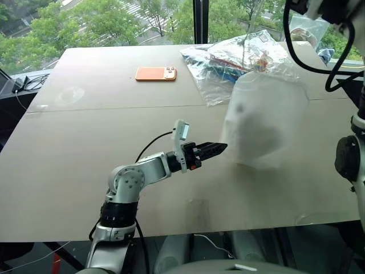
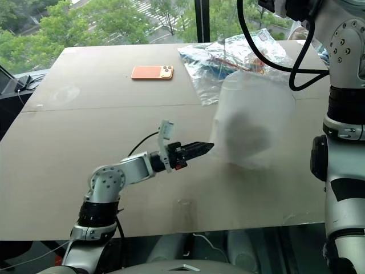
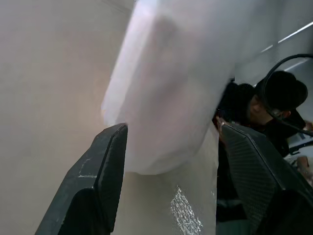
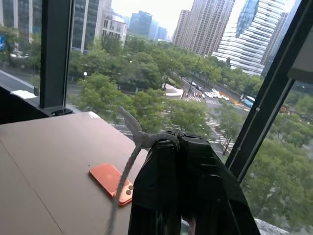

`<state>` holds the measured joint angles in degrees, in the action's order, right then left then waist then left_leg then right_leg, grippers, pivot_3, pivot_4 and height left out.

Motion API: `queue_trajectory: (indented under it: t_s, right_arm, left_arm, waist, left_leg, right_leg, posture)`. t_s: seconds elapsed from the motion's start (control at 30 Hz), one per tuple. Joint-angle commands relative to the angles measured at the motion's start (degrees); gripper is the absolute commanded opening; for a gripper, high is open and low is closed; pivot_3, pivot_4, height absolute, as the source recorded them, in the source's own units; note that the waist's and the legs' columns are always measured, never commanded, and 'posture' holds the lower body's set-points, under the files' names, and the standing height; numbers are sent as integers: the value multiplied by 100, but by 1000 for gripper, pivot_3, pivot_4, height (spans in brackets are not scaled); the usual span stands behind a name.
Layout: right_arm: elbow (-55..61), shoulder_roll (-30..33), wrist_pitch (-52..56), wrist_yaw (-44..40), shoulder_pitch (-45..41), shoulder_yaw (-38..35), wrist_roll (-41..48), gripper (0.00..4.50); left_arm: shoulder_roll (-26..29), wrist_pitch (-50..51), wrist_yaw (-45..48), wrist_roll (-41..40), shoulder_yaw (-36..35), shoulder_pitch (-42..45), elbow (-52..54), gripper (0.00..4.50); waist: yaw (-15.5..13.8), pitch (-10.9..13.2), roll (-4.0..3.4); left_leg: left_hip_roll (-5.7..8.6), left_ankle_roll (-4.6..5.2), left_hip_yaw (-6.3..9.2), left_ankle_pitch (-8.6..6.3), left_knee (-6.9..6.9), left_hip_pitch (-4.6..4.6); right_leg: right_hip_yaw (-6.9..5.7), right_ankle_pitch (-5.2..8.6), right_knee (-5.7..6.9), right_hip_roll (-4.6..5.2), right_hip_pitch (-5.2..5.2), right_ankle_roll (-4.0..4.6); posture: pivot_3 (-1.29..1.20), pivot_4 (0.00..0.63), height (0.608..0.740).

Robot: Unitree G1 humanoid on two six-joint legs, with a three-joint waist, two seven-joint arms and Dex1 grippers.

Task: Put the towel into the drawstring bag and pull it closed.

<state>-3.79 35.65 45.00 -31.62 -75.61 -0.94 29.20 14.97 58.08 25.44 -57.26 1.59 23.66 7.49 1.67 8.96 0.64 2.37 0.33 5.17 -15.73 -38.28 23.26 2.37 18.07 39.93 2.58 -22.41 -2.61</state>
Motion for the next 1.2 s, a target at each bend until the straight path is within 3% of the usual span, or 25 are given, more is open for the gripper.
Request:
queue_trajectory:
  t_s: [0.03,0.2,0.3,0.37,0.47,0.63,0.83,1.03,1.13,1.2]
  right_arm:
    - [360,46,104,6,-101,-258,32,0]
    - [457,143,207,160,56,-348,-98,0]
    - [421,245,140,305,175,-413,-304,0]
    - [398,305,131,389,236,-448,-411,0]
    - [211,586,-38,496,506,-549,-737,0]
    - [-98,1136,-640,499,1302,-605,-1320,0]
    - [-1699,1347,-1946,262,2407,-333,-2118,0]
    - [-3058,1292,-2937,244,3330,221,-2953,0]
    - [-2675,1498,-2595,-523,3979,604,-3105,0]
    - [-1656,1669,-1822,-1344,4519,636,-2641,0]
  left_arm:
    - [-171,-656,550,911,573,526,-860,3123]
    - [-528,-1351,1071,1980,1192,1130,-2090,3123]
    - [-741,-1492,1284,2089,1090,1228,-2295,2294]
    - [-745,-1461,1399,2075,900,1314,-2368,1448]
    - [-279,-1509,2041,2183,747,1625,-2531,23]
    - [715,-1993,3314,2639,665,2672,-3605,23]
    - [782,-2240,3825,2904,389,3551,-4566,23]
    - [481,-1355,3233,2427,-64,2738,-3001,23]
    - [443,-810,2783,2180,-284,2164,-2133,23]
    - [496,-548,2556,2068,-408,1768,-1656,23]
  waist:
    - [8,-1,0]
    - [43,-1,0]
    - [41,-1,0]
    - [39,-1,0]
    - [41,-1,0]
    - [70,0,-3]
    - [56,2,4]
    - [129,4,-2]
    - [230,5,-4]
    - [241,2,-10]
  left_leg:
    - [0,0,0,0,1,6]
    - [2,0,-1,0,-3,45]
    - [1,0,0,0,-2,47]
    - [1,0,1,0,-2,49]
    - [1,0,0,0,-2,55]
    - [0,0,-6,1,-1,55]
    - [16,2,-5,1,-4,58]
    - [12,2,-13,1,-3,57]
    - [4,1,-19,2,-6,58]
    - [-1,1,-20,2,-8,56]
  right_leg:
    - [-3,0,-1,-2,-6,0]
    - [-7,0,-4,2,-42,-1]
    - [-7,0,-4,5,-46,-1]
    - [-6,0,-4,5,-47,-1]
    - [-5,0,-2,5,-55,-1]
    - [-5,0,3,-2,-58,-1]
    - [-14,-1,-3,-1,-56,-4]
    - [-1,0,4,6,-60,-6]
    - [6,0,8,2,-63,-6]
    - [8,0,10,-2,-62,-6]
  posture:
    - [0,150,740]
    - [0,150,740]
    - [0,150,740]
    - [0,150,740]
    - [0,150,740]
    - [0,150,740]
    - [0,150,740]
    - [0,150,740]
    - [0,150,740]
    - [0,150,740]
